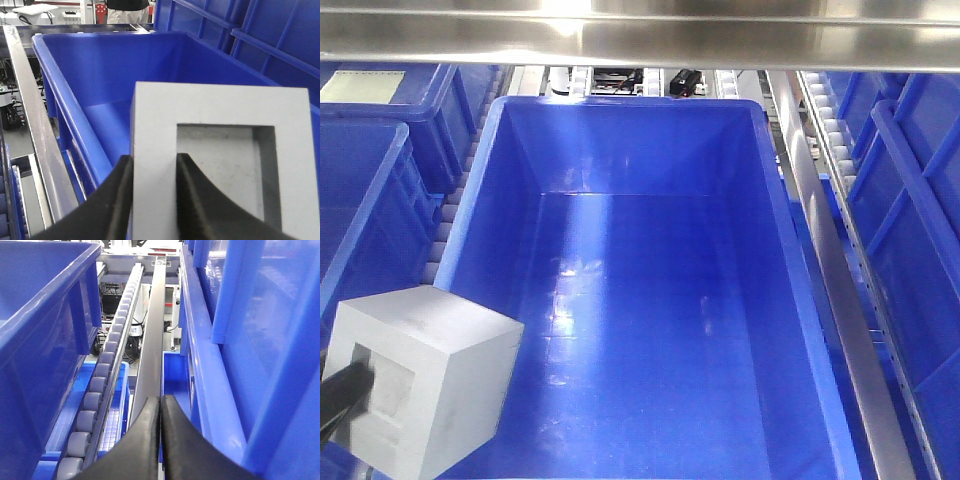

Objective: Sort gray base to blue bin
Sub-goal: 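Turn the base to face the empty blue bin on the rack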

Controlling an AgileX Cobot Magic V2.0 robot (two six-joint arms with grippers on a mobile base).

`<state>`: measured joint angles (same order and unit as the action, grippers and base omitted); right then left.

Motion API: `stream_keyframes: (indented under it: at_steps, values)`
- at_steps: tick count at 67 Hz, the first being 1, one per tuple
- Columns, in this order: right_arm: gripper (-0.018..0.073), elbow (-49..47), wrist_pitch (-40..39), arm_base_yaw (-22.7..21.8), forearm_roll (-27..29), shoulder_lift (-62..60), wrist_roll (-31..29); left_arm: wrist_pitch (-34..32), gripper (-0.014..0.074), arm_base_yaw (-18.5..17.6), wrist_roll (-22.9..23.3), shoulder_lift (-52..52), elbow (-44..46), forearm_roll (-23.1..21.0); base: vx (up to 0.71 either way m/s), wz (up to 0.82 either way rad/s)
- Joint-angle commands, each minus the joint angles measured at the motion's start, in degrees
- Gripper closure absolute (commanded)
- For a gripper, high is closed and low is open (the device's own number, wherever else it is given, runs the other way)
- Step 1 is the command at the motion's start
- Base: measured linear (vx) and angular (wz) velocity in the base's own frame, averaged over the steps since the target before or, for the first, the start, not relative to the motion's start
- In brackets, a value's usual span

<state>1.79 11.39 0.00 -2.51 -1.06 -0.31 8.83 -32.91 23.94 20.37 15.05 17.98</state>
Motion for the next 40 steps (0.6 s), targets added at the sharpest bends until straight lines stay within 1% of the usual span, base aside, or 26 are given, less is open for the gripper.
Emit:
stream_keyframes:
  at_steps: [1, 18, 23, 40]
  values:
    - [0.0564, 0.32, -4.27, -0.3, -0.49, -0.42, -0.38, -3.86, 0.0603, -0.39, 0.4, 0.03, 1.75, -0.12, 0.0, 0.0]
    - [0.0564, 0.32, -4.21, -0.3, -0.49, -0.42, -0.38, -3.86, 0.0603, -0.39, 0.4, 0.03, 1.75, 0.01, 0.0, 0.0]
    - [0.0564, 0.32, -4.21, -0.3, -0.49, -0.42, -0.38, -3.86, 0.0603, -0.39, 0.4, 0.03, 1.75, 1.56, 0.0, 0.0]
    - [0.0564, 0.32, -4.21, -0.3, -0.49, -0.42, -0.38, -3.86, 0.0603, -0.39, 0.4, 0.03, 1.75, 1.51, 0.0, 0.0]
